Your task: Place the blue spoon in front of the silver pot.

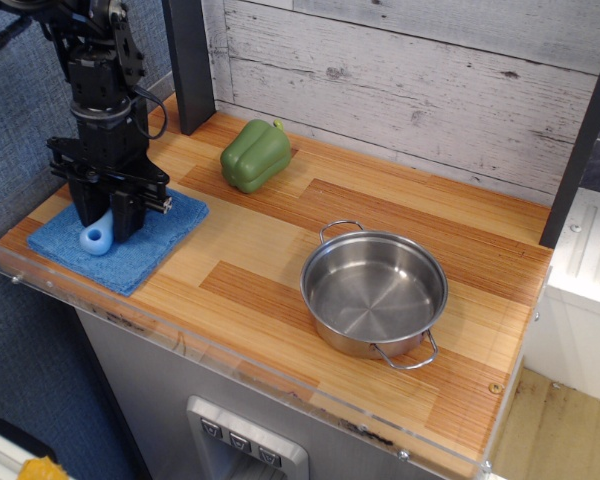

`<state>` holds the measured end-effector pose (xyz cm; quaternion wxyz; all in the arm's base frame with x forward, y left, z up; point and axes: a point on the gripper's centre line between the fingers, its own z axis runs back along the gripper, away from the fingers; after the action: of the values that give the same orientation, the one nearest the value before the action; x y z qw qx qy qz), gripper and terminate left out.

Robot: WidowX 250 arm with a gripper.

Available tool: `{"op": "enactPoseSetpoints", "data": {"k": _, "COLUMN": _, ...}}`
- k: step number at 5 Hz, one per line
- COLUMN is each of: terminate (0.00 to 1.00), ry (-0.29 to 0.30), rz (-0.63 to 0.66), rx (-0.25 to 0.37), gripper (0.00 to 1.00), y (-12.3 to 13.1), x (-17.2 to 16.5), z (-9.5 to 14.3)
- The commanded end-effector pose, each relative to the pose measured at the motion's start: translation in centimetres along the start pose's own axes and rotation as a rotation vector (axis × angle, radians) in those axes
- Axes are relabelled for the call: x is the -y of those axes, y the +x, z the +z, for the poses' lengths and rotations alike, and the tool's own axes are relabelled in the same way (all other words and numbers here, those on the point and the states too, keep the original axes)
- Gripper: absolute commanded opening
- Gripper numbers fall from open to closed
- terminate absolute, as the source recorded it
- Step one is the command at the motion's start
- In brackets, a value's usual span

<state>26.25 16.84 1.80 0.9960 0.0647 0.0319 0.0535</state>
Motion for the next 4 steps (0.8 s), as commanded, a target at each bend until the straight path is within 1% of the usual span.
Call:
{"op": "enactPoseSetpoints", "data": {"k": 1, "terminate": 0.0, "ry": 0.01, "rz": -0.012, "rx": 0.068, "gripper": 0.0, "y": 0.1, "x": 0.1, "z": 3.5}}
{"op": "enactPoseSetpoints", "data": {"k": 2, "terminate": 0.0, "ry": 0.01, "rz": 0.0, "rx": 0.118, "gripper": 0.0, "y": 0.0, "x": 1.3, "z": 8.3}}
{"op": "enactPoseSetpoints", "data": {"k": 3, "terminate": 0.0, "ry": -0.044, "rz": -0.057, "rx": 0.131, "gripper": 0.0, "y": 1.5, "x": 4.4, "z": 10.0}}
{"op": "enactPoseSetpoints", "data": {"k": 4, "terminate": 0.0, "ry": -0.081, "rz": -0.129, "rx": 0.102, "gripper": 0.0, "y": 3.3, "x": 9.5, "z": 9.9}}
